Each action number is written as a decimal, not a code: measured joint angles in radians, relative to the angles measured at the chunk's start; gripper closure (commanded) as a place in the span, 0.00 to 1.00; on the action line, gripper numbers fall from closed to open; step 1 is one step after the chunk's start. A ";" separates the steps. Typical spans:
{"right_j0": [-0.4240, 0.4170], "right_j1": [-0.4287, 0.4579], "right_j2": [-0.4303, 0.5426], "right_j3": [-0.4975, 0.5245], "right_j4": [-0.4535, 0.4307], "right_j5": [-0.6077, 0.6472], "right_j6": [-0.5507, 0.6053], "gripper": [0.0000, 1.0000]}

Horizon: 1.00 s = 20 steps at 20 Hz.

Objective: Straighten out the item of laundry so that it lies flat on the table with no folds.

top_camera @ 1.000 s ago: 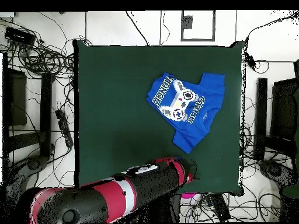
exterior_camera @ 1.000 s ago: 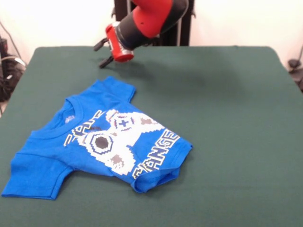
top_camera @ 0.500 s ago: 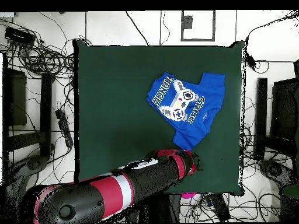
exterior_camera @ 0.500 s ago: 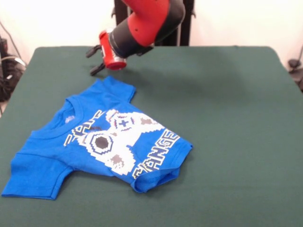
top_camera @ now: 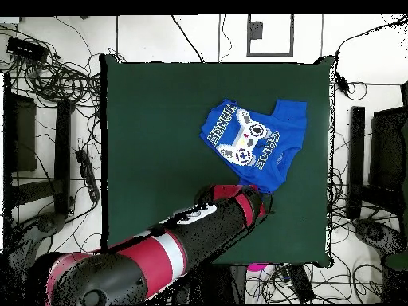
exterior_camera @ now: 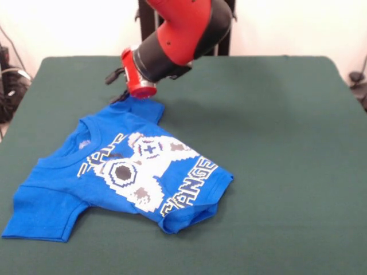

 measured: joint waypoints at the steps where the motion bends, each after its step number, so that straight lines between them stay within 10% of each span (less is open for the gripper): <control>1: 0.001 -0.005 -0.009 -0.019 0.000 0.024 0.000 0.00; 12: 0.031 0.006 -0.203 -0.169 -0.092 0.184 0.000 0.00; 20: -0.070 -0.089 -0.090 -0.196 -0.101 0.147 0.000 0.00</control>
